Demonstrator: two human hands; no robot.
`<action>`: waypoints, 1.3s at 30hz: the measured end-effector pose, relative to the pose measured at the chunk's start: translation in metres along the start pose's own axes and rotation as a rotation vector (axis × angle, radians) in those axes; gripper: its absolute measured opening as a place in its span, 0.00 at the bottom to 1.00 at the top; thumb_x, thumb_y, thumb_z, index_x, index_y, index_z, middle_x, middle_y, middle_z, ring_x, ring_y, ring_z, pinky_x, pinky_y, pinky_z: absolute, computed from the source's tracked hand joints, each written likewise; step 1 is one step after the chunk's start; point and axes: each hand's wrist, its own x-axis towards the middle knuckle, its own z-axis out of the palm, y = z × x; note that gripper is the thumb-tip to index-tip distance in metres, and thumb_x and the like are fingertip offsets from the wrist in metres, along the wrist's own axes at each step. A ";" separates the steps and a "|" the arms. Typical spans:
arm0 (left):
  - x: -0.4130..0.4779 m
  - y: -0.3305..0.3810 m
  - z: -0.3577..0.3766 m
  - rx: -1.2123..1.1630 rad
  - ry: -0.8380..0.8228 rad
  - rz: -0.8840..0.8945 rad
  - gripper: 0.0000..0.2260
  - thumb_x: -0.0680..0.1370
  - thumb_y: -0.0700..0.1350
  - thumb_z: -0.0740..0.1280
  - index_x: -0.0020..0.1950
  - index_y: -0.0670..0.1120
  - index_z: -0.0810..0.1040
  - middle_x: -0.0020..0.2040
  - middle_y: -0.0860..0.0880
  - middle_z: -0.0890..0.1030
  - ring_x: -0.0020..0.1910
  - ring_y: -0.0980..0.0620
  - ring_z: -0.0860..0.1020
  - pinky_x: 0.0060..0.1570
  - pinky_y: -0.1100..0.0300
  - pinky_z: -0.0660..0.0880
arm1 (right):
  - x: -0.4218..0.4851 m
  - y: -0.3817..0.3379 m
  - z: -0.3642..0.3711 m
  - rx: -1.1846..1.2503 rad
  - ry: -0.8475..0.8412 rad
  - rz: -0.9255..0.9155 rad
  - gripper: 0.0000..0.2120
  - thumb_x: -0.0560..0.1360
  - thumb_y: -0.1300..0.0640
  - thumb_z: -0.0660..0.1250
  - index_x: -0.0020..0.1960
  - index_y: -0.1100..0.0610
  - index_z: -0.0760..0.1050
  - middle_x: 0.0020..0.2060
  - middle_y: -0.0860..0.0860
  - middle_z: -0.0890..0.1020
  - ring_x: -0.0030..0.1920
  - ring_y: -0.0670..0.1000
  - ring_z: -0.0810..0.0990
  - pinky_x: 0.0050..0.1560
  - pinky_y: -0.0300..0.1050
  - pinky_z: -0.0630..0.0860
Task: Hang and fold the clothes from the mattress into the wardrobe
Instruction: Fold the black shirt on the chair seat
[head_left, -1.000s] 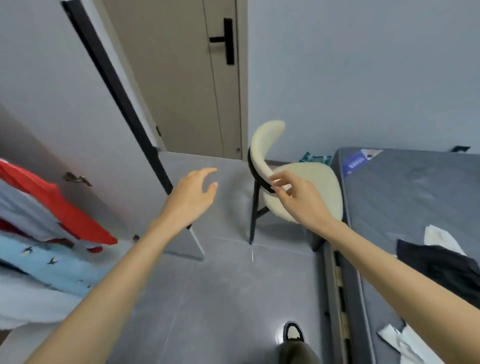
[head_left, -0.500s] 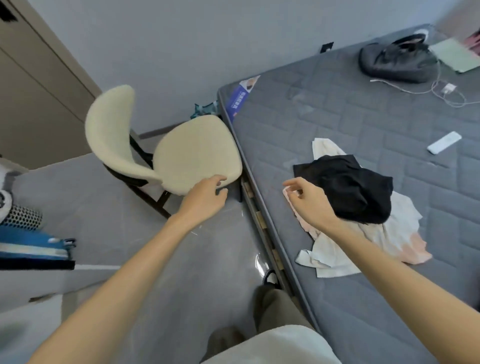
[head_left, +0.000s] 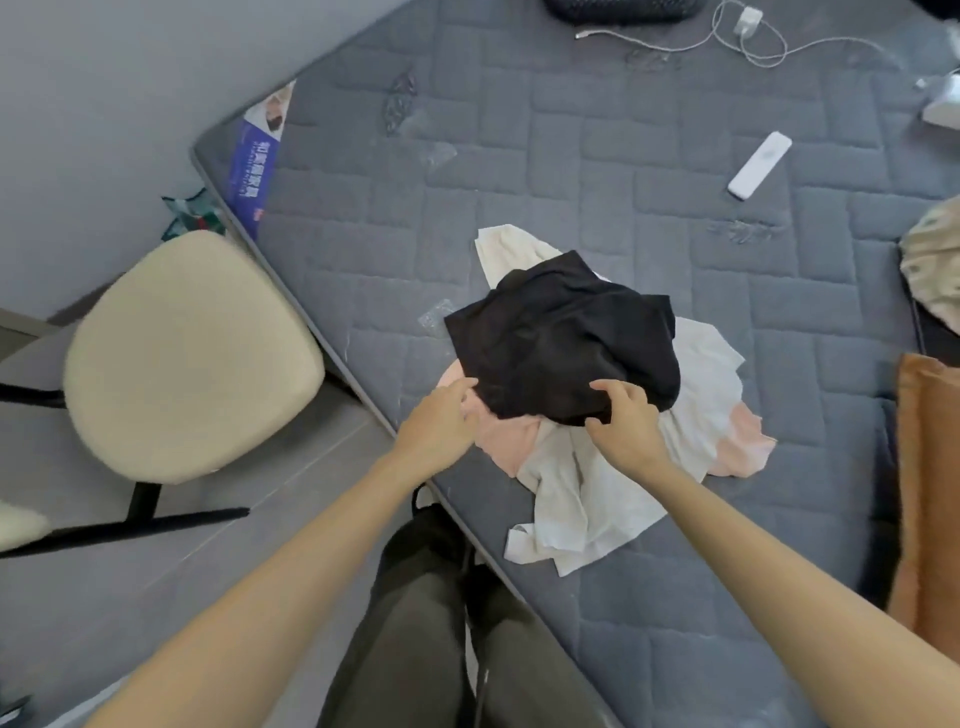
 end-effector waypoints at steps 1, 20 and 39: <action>0.018 0.001 0.008 -0.017 -0.026 0.007 0.21 0.80 0.42 0.57 0.74 0.48 0.64 0.65 0.46 0.73 0.60 0.48 0.74 0.56 0.58 0.70 | 0.013 0.005 0.002 0.011 0.005 0.021 0.25 0.76 0.60 0.64 0.71 0.52 0.64 0.71 0.55 0.64 0.67 0.62 0.64 0.64 0.50 0.64; 0.158 -0.039 0.080 -0.086 0.073 0.071 0.04 0.80 0.39 0.61 0.51 0.46 0.67 0.45 0.47 0.78 0.46 0.46 0.77 0.47 0.50 0.72 | 0.109 0.005 0.026 0.230 0.226 0.055 0.06 0.80 0.57 0.61 0.55 0.56 0.74 0.44 0.46 0.79 0.45 0.49 0.78 0.47 0.43 0.70; 0.182 -0.112 -0.085 -0.481 0.300 -0.241 0.18 0.80 0.40 0.60 0.70 0.49 0.67 0.68 0.48 0.71 0.56 0.53 0.73 0.53 0.59 0.71 | 0.173 -0.112 0.059 0.271 0.047 -0.007 0.28 0.74 0.63 0.68 0.72 0.60 0.63 0.69 0.55 0.69 0.71 0.54 0.64 0.66 0.40 0.60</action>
